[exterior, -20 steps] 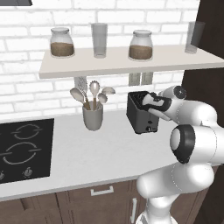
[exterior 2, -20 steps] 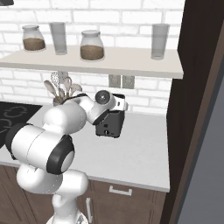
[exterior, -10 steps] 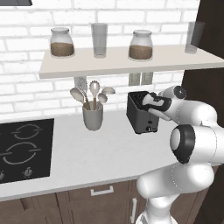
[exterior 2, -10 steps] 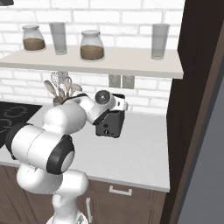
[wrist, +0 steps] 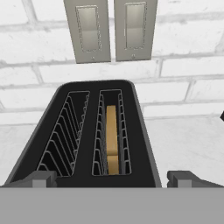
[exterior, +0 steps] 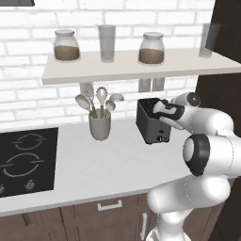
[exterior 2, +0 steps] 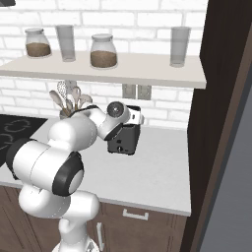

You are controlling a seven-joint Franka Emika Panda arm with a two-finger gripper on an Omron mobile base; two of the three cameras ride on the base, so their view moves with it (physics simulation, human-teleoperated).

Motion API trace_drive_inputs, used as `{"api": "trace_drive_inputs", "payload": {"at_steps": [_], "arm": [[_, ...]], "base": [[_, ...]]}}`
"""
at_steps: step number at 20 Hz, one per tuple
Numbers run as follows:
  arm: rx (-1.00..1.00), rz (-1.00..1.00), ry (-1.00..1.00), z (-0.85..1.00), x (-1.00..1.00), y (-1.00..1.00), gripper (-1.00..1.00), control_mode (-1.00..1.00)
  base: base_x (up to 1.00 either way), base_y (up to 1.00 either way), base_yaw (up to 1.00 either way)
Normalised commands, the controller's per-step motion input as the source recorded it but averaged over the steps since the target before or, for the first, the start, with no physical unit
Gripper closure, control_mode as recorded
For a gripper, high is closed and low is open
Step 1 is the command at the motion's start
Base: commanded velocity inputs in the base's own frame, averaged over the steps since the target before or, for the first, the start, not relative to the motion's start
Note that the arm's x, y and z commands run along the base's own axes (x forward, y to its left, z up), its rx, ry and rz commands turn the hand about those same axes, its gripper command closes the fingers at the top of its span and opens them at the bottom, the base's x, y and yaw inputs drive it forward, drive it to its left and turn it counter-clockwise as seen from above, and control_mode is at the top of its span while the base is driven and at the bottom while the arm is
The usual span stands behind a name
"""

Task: Start the toaster. Once the lever pops up, take the bread to the plate on the dining counter.

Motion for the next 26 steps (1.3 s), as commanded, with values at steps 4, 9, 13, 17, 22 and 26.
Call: {"api": "trace_drive_inputs", "payload": {"at_steps": [4, 9, 13, 17, 22, 26], "arm": [[0.0, 0.0, 0.0, 0.0, 0.0, 0.0, -1.0, -1.0], [0.0, 0.0, 0.0, 0.0, 0.0, 0.0, -1.0, -1.0], [0.0, 0.0, 0.0, 0.0, 0.0, 0.0, -1.0, -1.0], [0.0, 0.0, 0.0, 0.0, 0.0, 0.0, -1.0, -1.0], [0.0, 0.0, 0.0, 0.0, 0.0, 0.0, -1.0, -1.0], [0.0, 0.0, 0.0, 0.0, 0.0, 0.0, -1.0, -1.0]], "base": [[0.0, 0.0, 0.0], [0.0, 0.0, 0.0], [0.0, 0.0, 0.0], [0.0, 0.0, 0.0], [0.0, 0.0, 0.0], [0.0, 0.0, 0.0]]}}
